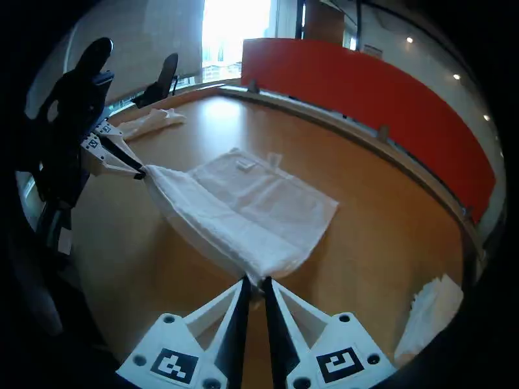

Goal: Fold towel

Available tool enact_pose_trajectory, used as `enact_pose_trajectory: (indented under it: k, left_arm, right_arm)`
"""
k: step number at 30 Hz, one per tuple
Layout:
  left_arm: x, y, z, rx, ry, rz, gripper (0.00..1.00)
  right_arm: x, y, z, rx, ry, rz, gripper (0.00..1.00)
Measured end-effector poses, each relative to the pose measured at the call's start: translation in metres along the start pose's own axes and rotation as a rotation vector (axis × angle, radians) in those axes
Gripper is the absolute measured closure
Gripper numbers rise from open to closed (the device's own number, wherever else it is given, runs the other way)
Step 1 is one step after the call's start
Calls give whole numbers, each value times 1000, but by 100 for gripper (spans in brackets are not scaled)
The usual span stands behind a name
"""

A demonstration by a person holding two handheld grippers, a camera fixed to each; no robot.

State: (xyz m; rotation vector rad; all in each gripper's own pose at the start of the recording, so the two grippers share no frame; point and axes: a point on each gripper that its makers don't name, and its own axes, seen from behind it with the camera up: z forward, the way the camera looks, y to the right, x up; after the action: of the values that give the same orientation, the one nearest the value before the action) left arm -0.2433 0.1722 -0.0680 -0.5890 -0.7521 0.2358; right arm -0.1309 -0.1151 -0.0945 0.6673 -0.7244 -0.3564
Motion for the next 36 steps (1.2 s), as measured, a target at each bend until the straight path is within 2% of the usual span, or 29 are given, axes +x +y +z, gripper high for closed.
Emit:
enact_pose_trajectory:
  k: [11,23,29,36]
  left_arm:
    - [30,3,-38,13,35,-21,89]
    - [38,17,-69,-5,50,-49,89]
    - [36,22,-76,-12,50,-63,89]
    - [31,22,-72,-6,33,-69,89]
  right_arm:
    - [30,0,-36,-18,45,-13,84]
    - [42,-7,-69,-13,70,-15,84]
    - [42,-10,-75,-11,70,-16,84]
    - [40,-11,-73,-10,59,-22,84]
